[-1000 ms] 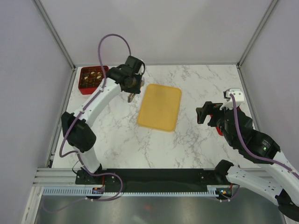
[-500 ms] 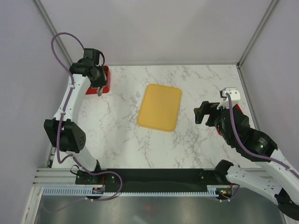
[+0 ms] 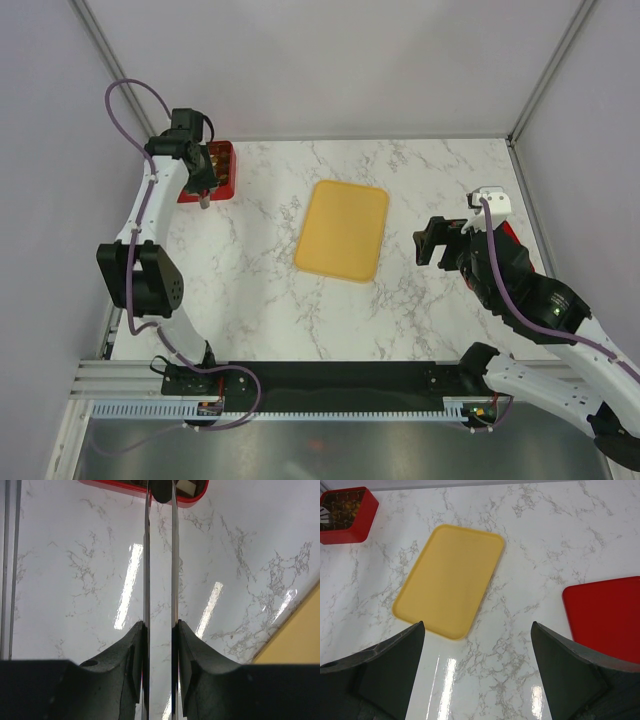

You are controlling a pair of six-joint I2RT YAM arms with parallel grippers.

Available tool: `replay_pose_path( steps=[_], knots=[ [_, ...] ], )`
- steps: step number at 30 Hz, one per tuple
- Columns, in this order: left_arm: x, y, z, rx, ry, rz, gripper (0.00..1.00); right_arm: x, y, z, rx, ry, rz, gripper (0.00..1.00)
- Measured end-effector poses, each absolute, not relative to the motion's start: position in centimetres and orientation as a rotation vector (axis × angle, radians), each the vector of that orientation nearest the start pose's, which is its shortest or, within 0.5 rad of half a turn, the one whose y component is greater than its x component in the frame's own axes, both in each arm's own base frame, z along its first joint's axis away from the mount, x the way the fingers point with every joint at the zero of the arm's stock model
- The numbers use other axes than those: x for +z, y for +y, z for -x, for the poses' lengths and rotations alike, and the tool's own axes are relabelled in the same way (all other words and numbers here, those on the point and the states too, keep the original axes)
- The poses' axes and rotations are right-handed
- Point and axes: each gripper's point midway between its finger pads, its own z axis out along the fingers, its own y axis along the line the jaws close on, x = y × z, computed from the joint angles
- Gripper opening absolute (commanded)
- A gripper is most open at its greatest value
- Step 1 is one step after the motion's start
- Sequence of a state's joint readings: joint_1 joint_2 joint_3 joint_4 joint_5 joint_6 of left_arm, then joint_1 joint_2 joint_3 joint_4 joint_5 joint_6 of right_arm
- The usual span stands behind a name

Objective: Pack the chocolate

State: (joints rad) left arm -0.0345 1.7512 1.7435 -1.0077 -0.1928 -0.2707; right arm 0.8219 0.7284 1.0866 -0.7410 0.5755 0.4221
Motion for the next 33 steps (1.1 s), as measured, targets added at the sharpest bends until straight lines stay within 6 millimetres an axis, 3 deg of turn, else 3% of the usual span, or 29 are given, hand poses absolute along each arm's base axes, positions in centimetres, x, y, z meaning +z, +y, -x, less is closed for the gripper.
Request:
replay_pose_path(
  steps=[14, 23, 33],
  knots=[
    [17.6, 2.2, -42.5, 0.176, 2.566, 0.41, 0.33, 31.0, 11.3, -21.7, 0.281, 1.898, 0.008, 0.96],
    [17.9, 2.3, -44.0, 0.17, 2.542, 0.413, 0.33, 31.0, 11.3, -21.8, 0.272, 1.899, 0.009, 0.96],
    [16.2, 3.5, -44.5, 0.188, 2.57, 0.45, 0.36, 30.8, 11.4, -21.9, 0.263, 1.905, 0.011, 0.96]
  ],
)
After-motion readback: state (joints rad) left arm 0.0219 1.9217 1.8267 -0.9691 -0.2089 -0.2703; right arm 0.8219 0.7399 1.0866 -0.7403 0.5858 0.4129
